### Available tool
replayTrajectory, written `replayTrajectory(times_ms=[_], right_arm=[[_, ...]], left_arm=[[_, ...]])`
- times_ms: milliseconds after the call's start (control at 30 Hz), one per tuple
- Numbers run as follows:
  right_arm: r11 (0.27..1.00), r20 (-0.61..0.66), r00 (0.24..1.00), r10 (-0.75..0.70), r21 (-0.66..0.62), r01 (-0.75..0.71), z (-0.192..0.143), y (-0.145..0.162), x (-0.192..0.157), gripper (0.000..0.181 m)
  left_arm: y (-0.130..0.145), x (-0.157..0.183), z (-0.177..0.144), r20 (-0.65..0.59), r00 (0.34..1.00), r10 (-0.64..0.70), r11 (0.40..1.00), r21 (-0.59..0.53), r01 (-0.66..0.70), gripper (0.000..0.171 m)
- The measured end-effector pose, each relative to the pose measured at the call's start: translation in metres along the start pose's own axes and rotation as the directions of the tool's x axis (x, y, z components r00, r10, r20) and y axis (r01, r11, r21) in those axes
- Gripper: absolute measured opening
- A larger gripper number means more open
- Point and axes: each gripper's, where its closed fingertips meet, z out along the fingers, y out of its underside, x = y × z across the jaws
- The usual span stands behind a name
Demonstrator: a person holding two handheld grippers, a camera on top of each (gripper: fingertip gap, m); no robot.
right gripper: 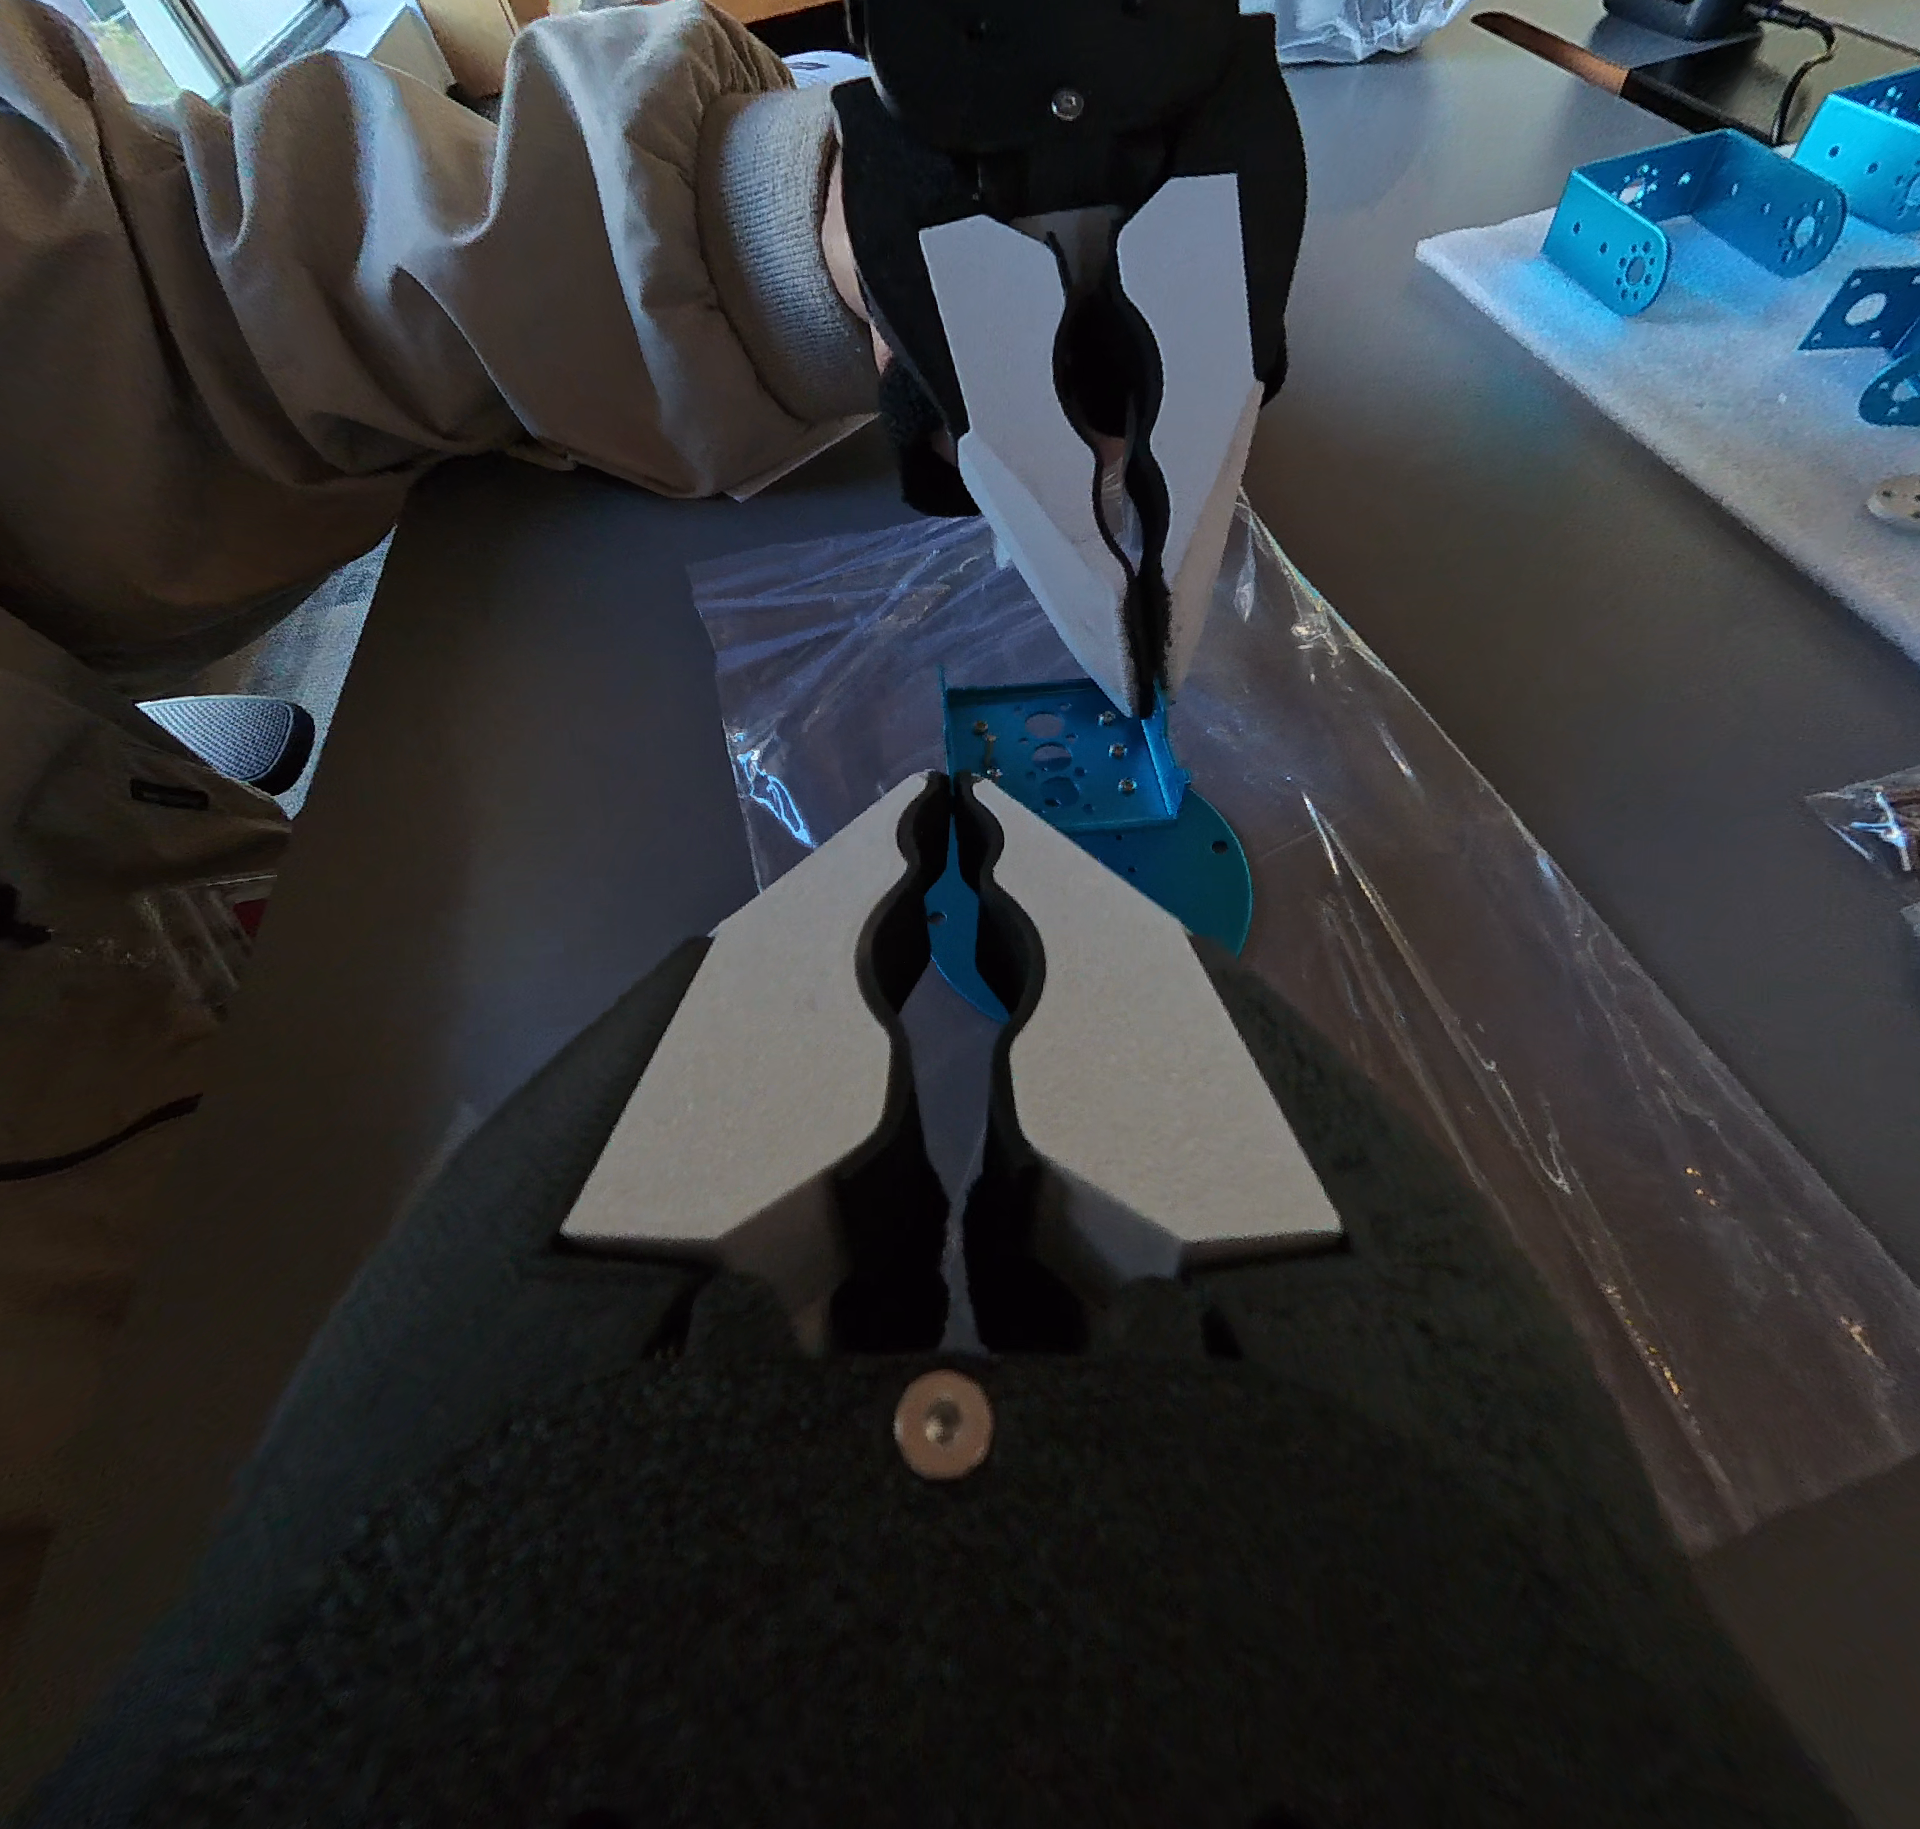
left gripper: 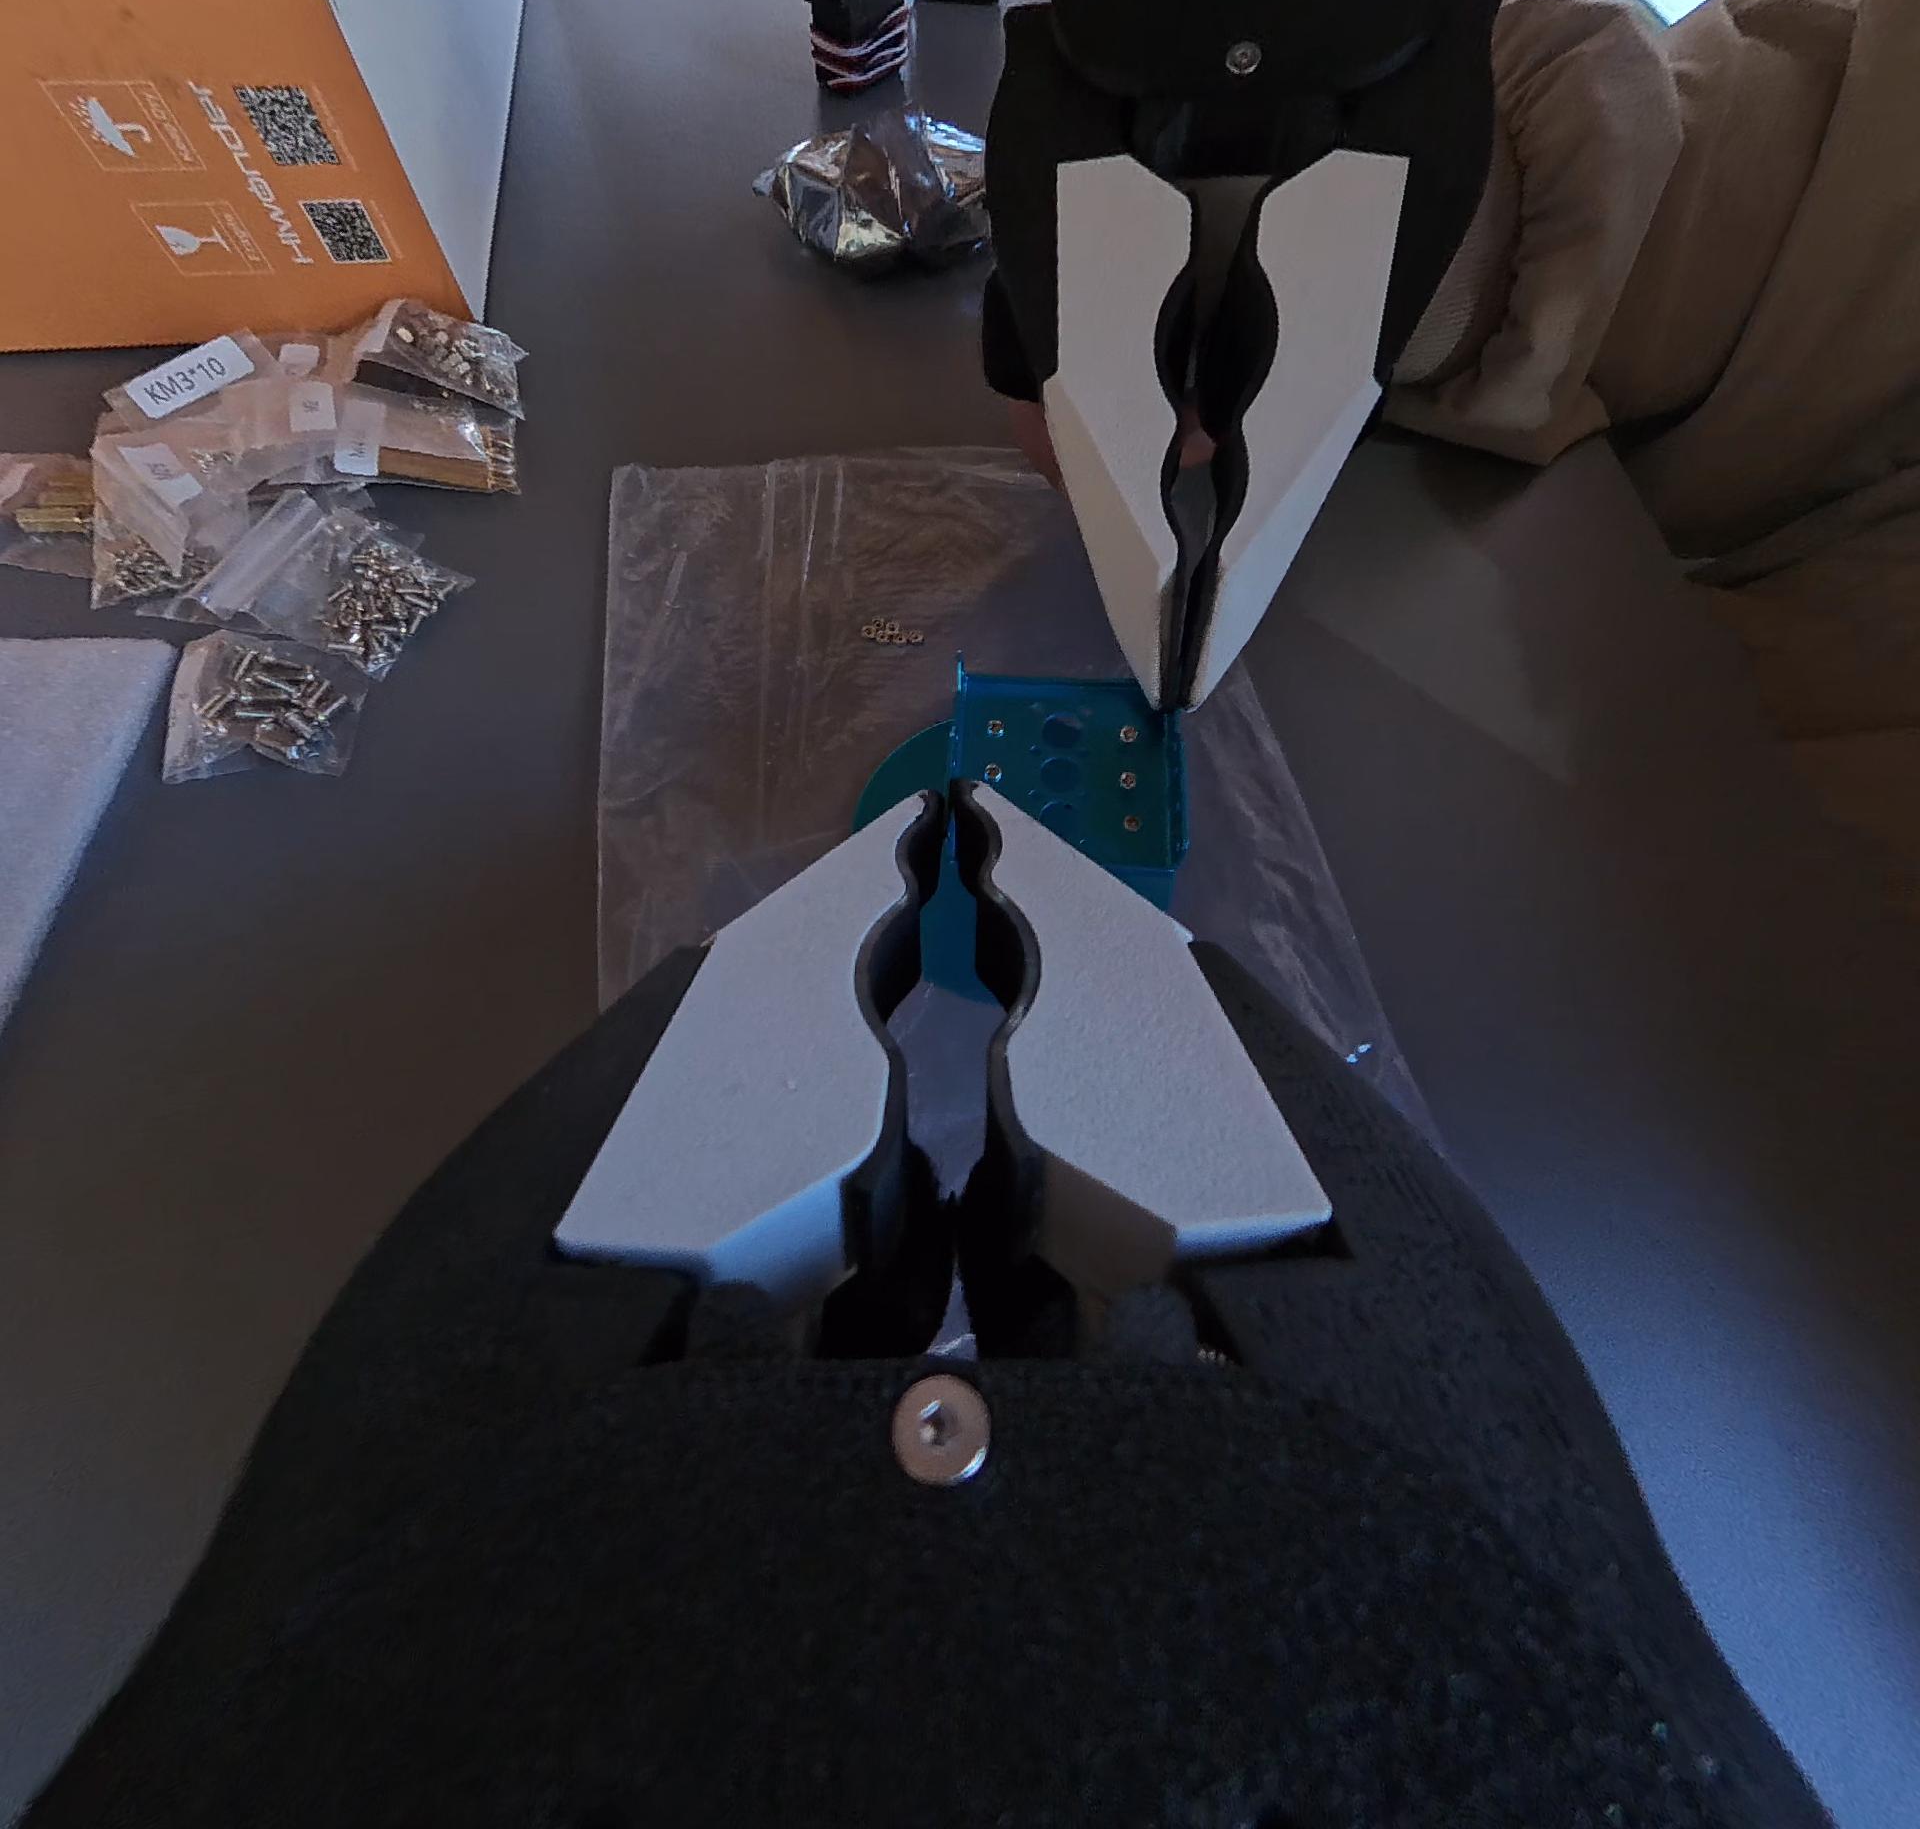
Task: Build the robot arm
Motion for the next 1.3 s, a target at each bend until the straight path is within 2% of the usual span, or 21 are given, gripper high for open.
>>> replayTrajectory(times_ms=[200, 600, 1033, 1233, 1300], right_arm=[[0.999, -0.005, 0.999, -0.048, 0.012, 0.048, -0.001, -0.002, -0.002, 0.000], [0.993, -0.041, 0.993, -0.111, 0.037, 0.112, -0.003, -0.007, 0.000, 0.000], [0.992, -0.066, 0.991, -0.114, 0.049, 0.117, -0.004, -0.009, 0.003, 0.000], [0.989, -0.098, 0.986, -0.135, 0.053, 0.141, -0.006, -0.012, 0.006, 0.000], [0.989, -0.118, 0.984, -0.132, 0.054, 0.139, -0.008, -0.012, 0.011, 0.000]], left_arm=[[-0.003, 0.001, -0.002, -0.023, 0.999, -0.024, 0.999, 0.028, 0.024, 0.001], [-0.010, -0.009, -0.011, 0.003, 0.999, -0.054, 0.995, 0.088, 0.053, 0.017], [-0.014, -0.015, -0.021, 0.020, 0.997, -0.069, 0.990, 0.122, 0.066, 0.018], [-0.030, -0.012, -0.036, 0.033, 0.998, -0.056, 0.988, 0.143, 0.051, 0.018], [-0.043, 0.001, -0.042, -0.025, 0.997, -0.079, 0.981, 0.177, 0.082, 0.019]])
